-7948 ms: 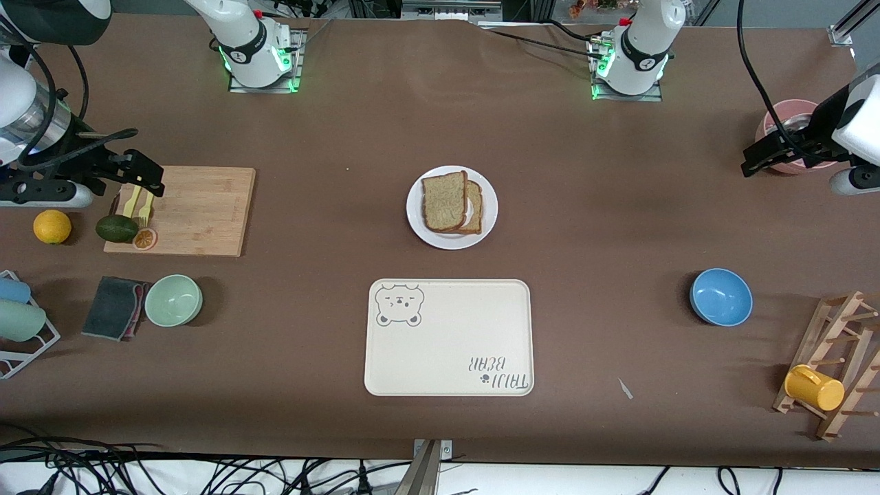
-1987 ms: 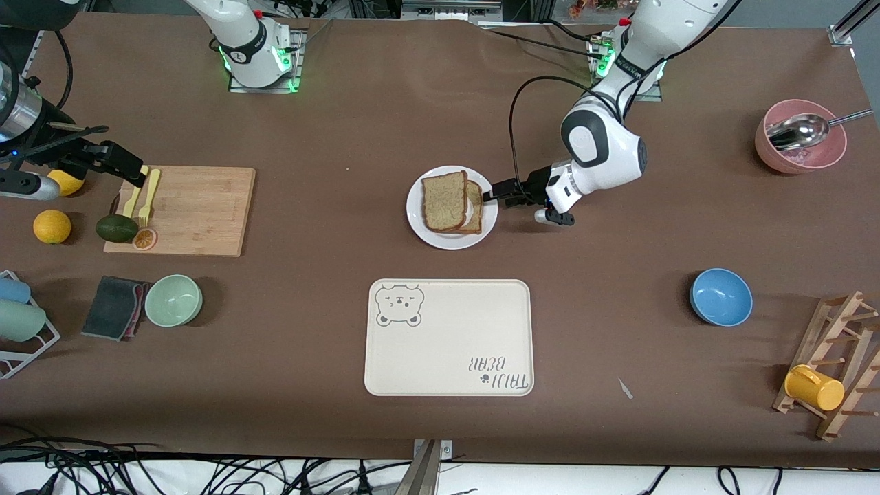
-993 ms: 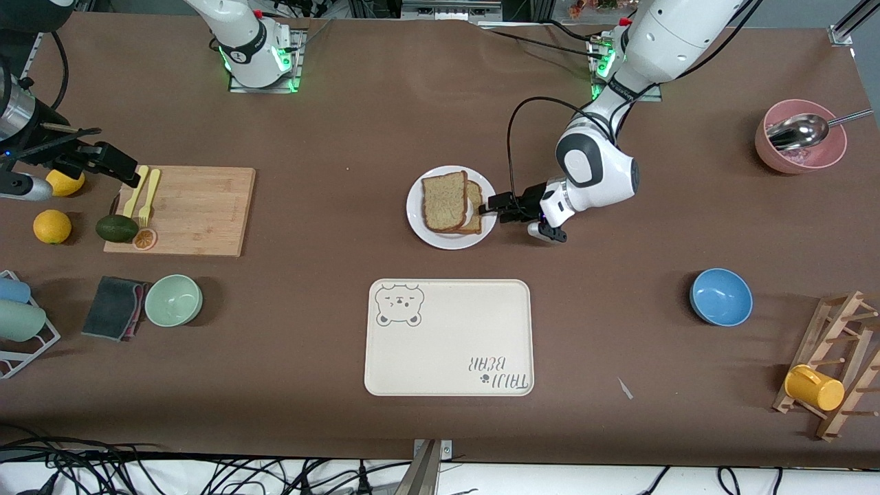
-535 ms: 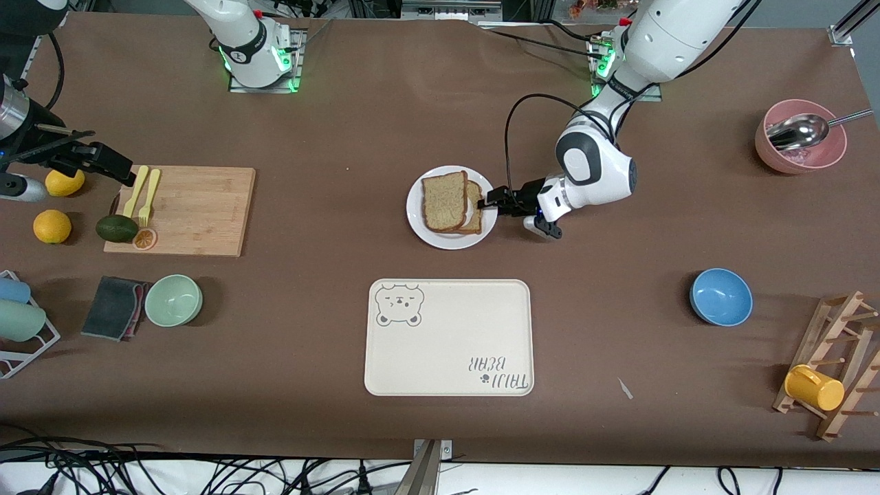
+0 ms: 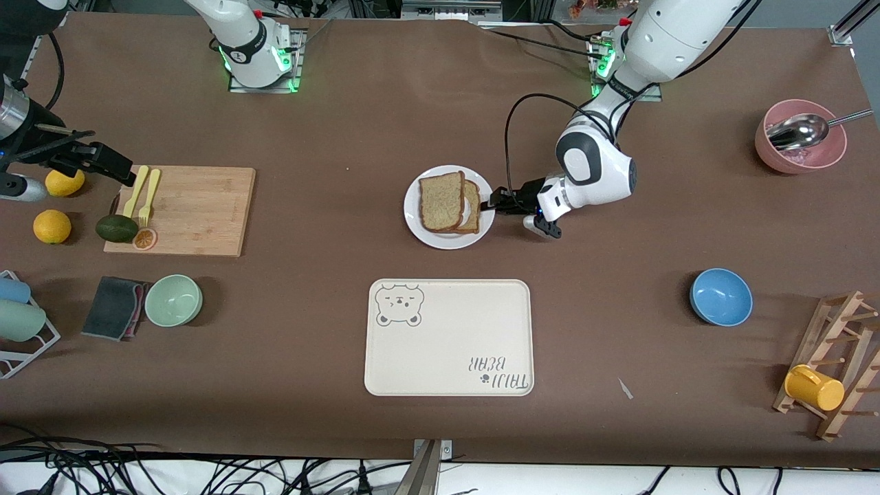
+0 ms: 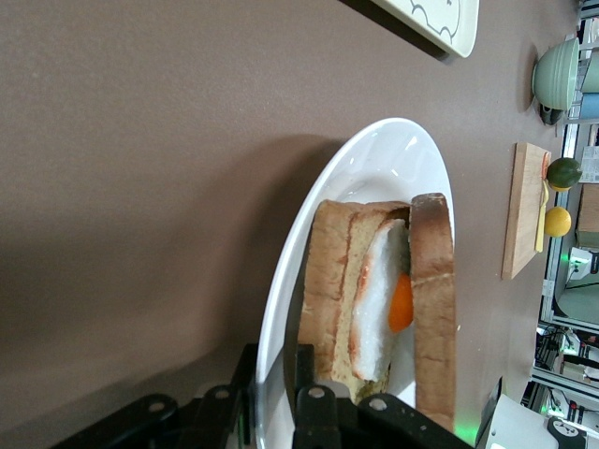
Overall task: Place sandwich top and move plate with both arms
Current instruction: 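Grip the white plate rim with the left gripper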
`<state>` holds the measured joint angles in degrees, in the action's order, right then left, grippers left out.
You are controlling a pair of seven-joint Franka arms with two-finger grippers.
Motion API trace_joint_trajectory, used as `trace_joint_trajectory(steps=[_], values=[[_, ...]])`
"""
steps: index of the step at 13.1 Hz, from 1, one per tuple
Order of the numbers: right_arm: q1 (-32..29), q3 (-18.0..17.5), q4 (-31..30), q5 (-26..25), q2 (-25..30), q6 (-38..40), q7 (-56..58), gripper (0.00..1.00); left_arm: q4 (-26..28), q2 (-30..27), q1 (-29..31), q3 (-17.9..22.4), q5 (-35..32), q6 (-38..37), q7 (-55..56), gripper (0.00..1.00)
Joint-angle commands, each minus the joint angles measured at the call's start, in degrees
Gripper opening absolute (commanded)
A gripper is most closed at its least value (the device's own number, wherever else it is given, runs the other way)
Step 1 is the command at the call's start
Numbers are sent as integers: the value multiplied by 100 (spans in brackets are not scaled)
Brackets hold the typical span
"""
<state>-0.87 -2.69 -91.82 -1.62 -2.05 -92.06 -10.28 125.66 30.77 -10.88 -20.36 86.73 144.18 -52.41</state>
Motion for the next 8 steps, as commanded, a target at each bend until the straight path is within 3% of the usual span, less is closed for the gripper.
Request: trace_joint_trajectory(steps=[1, 2, 8], values=[[-27, -3, -11, -5, 38, 38, 96, 100, 99, -142, 42, -12, 125, -92, -182, 4], [-36, -3, -11, -5, 38, 39, 96, 100, 107, -142, 33, -12, 125, -92, -190, 0], [-27, -4, -11, -5, 38, 21, 96, 100, 46, -142, 60, -12, 371, -83, -199, 0]])
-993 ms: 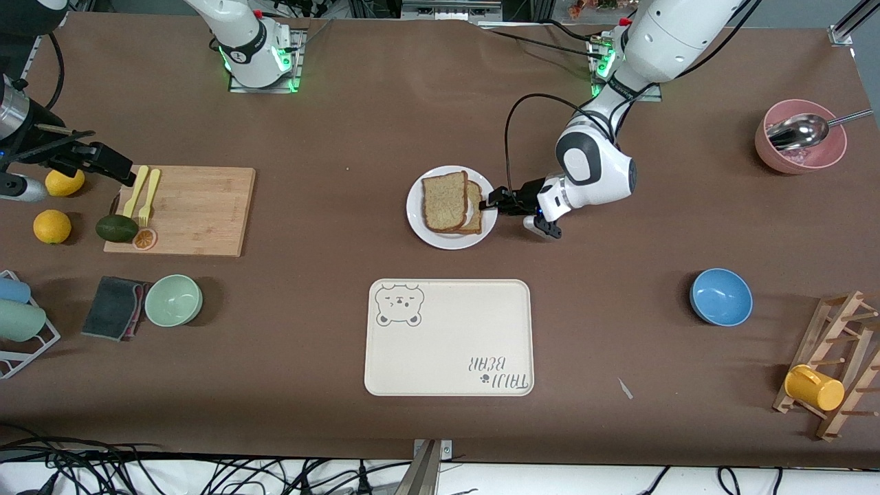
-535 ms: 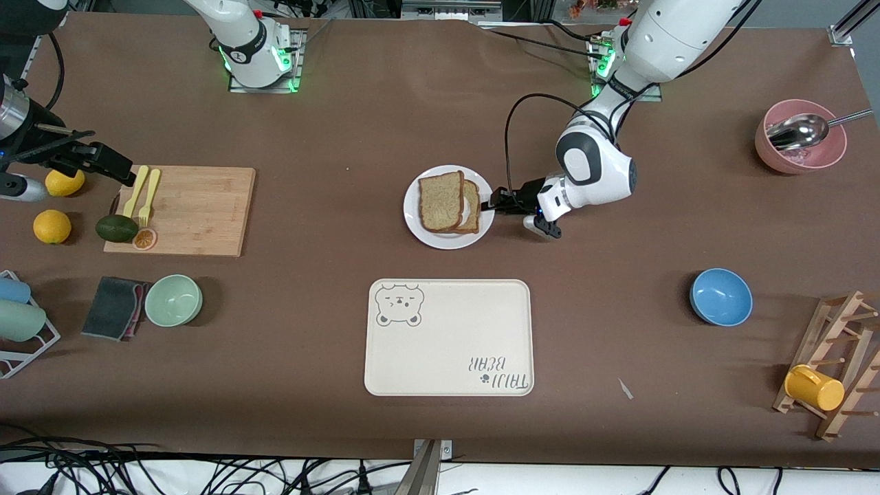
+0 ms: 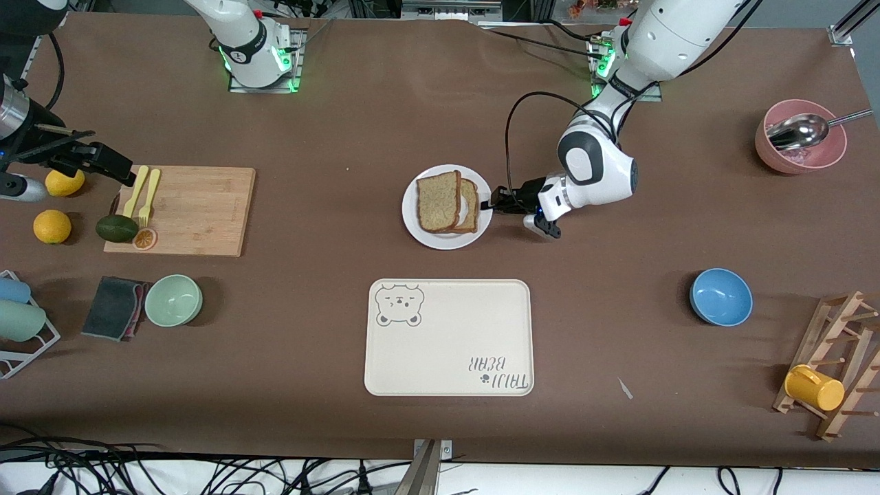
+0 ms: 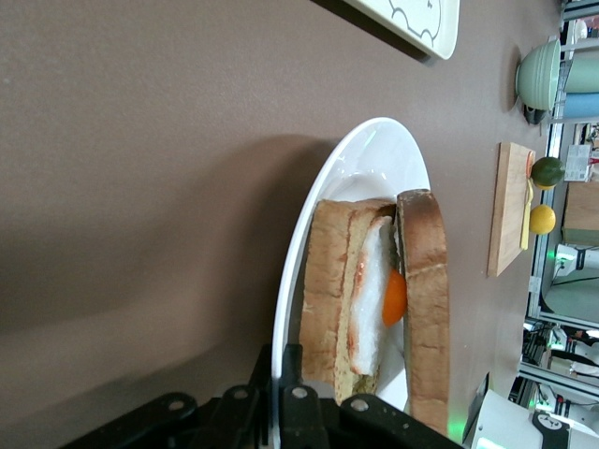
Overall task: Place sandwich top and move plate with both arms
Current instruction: 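Grip the white plate rim with the left gripper, then slide the white plate with the left gripper onto the bear tray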
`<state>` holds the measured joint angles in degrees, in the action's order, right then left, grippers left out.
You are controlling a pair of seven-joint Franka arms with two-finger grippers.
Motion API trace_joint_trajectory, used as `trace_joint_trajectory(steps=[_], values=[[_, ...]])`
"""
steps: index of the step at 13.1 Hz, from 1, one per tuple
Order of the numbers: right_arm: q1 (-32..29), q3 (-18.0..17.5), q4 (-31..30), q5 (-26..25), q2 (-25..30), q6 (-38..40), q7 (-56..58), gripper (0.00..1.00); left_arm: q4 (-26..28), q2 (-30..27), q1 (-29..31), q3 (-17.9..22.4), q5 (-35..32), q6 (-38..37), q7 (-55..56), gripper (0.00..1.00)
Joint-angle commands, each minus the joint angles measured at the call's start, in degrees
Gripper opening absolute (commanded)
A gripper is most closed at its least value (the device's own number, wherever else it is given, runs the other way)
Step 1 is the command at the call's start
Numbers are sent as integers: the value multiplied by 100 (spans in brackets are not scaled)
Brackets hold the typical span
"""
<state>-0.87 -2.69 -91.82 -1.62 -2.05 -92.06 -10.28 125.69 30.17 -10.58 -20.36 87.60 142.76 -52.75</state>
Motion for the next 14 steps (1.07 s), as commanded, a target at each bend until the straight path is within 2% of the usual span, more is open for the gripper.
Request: trace_joint_trajectory(steps=[1, 10, 14], values=[[-27, -3, -11, -5, 38, 12, 96, 100, 35, -73, 30, -12, 284, 59, -165, 0], [-27, -21, -11, -5, 29, 12, 105, 99, -781, 32, 214, 120, 513, 68, 230, 0], [-27, -21, -11, -5, 47, 30, 105, 100, -1914, 751, 214, 286, 408, 130, 765, 0]])
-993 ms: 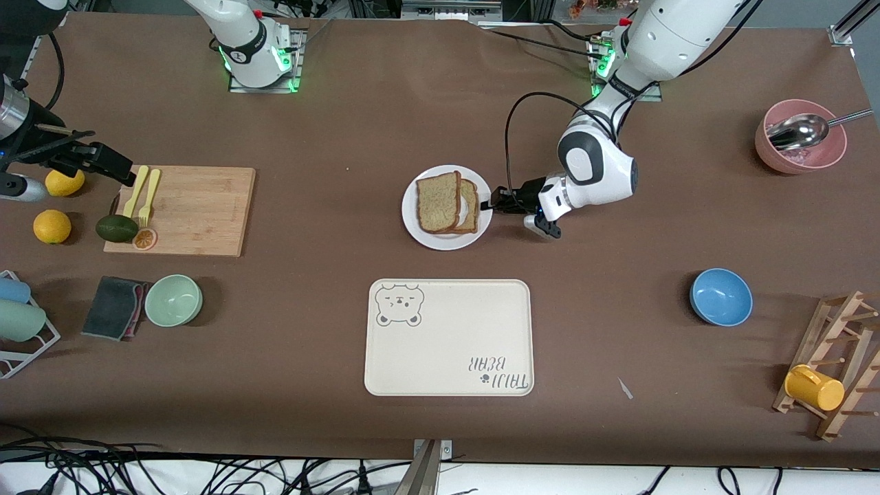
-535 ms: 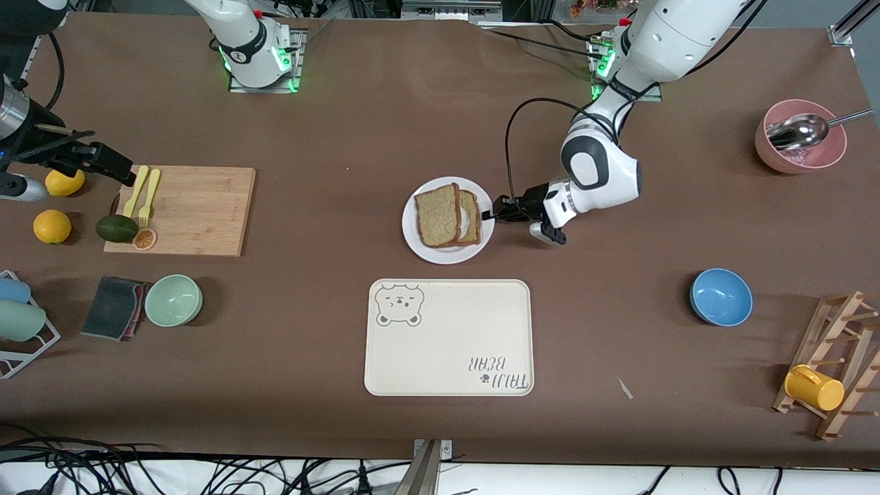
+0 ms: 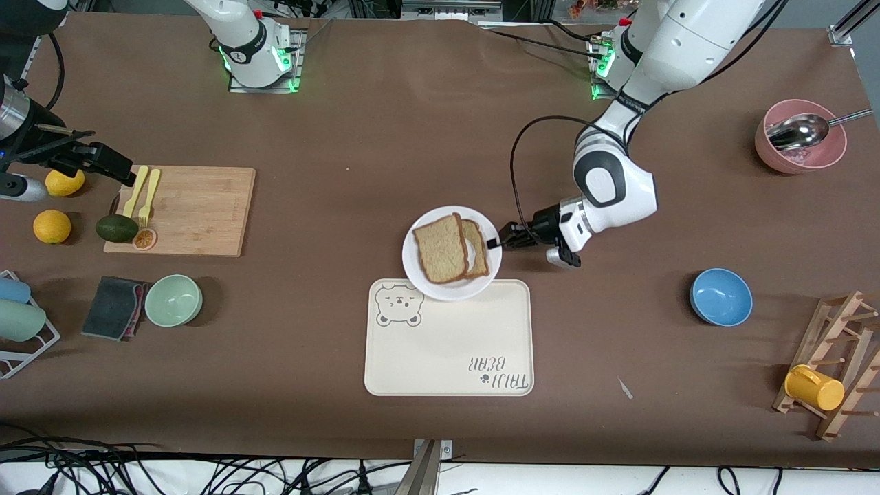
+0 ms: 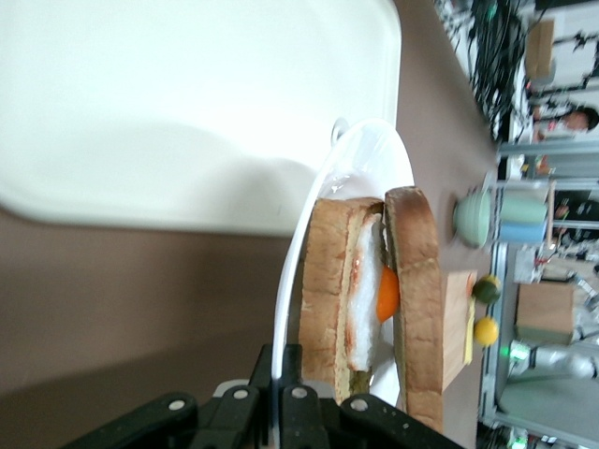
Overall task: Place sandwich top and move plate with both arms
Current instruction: 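Slide the white plate with the left gripper onto the bear tray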
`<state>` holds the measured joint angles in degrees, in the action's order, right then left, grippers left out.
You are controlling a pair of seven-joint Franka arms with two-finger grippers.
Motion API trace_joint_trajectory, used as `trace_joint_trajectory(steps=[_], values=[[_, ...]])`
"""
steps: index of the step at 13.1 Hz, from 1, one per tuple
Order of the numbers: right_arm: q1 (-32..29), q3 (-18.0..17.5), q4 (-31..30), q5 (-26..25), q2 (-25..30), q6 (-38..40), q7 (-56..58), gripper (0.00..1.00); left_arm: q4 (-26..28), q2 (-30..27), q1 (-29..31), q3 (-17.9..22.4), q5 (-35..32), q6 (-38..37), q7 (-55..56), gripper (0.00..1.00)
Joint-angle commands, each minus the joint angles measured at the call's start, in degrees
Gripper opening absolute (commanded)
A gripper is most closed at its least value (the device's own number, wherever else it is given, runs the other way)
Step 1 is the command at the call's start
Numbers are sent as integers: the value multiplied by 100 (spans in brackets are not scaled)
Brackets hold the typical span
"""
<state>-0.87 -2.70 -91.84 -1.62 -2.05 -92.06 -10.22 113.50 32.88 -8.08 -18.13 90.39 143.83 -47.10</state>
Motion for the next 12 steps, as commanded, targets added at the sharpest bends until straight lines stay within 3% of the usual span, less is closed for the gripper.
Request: trace_joint_trajectory(steps=[1, 3, 6, 8, 12], values=[[-27, -20, -9, -5, 47, 13, 99, 100, -802, 526, -70, 151, 67, 22, 244, 0], [-27, -20, -9, -13, 47, 13, 99, 100, -1336, 980, -149, 423, -56, 31, 297, 0], [-27, -20, -9, -14, 47, 13, 99, 100, -2102, 1378, -667, 1135, -65, 31, 858, 0], [-27, -20, 35, -14, 55, 13, 99, 100, -2428, 1466, -668, 1180, -74, 31, 1158, 0], [-18, -37, -18, -57, -6, -13, 90, 100, -2482, 1536, -852, 1180, -57, 434, 1212, 0]])
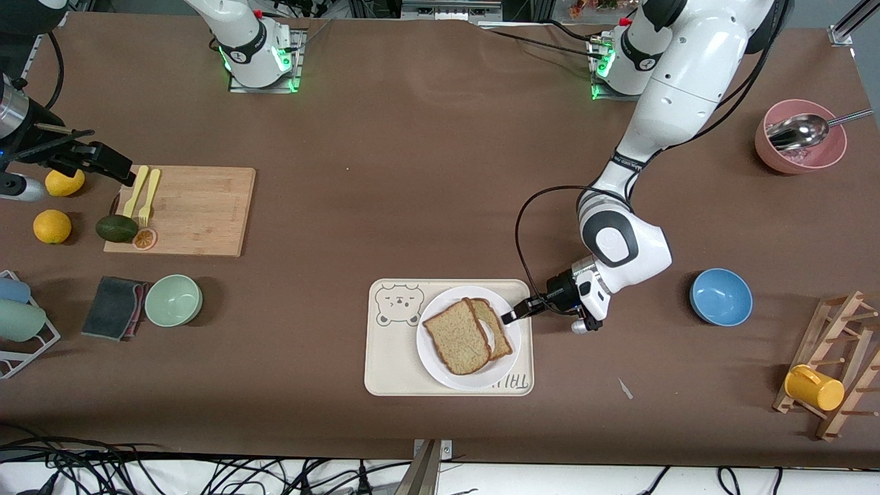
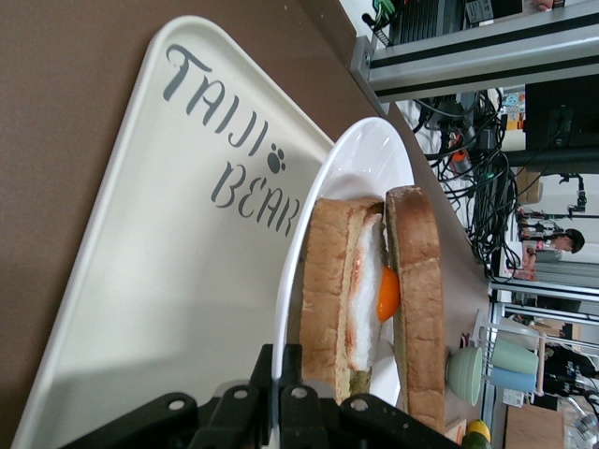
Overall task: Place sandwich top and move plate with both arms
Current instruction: 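Slide the white plate with the left gripper onto the bear tray, then open the left gripper and release the plate rim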
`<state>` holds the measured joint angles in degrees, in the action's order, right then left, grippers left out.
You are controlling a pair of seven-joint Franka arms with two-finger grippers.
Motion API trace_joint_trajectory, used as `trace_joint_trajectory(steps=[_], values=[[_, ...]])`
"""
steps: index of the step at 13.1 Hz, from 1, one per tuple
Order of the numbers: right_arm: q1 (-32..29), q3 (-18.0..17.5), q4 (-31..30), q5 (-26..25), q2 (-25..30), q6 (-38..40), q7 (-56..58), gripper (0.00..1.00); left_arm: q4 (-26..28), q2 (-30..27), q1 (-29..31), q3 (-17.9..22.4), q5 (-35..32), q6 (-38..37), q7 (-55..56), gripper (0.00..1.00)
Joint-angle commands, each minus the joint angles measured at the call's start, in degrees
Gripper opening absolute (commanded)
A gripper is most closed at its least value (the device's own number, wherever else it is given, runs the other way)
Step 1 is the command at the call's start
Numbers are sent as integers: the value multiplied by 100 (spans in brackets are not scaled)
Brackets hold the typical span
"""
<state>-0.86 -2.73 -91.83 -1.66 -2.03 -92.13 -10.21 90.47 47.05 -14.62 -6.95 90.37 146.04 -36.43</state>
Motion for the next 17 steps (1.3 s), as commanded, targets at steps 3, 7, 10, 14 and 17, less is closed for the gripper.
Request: trace_joint_trajectory(steps=[3, 7, 10, 14, 17], values=[[-10, -61, -10, -54, -8, -24, 72, 100, -196, 244, -287, 62, -37, 232, 136, 0], [-10, -61, -10, -45, 9, -33, 72, 100, -187, 200, -243, 62, -54, 232, 84, 26], [-19, -53, -10, -45, 9, -33, 72, 100, -118, 147, -111, 62, -254, 215, 66, 88], [-10, -61, -1, -45, 18, -33, 72, 100, 786, -597, 47, 10, -590, 179, 127, 99], [-10, -61, -10, -45, 36, -156, 46, 99, 1612, -1406, 126, 10, -590, 179, 189, 99]])
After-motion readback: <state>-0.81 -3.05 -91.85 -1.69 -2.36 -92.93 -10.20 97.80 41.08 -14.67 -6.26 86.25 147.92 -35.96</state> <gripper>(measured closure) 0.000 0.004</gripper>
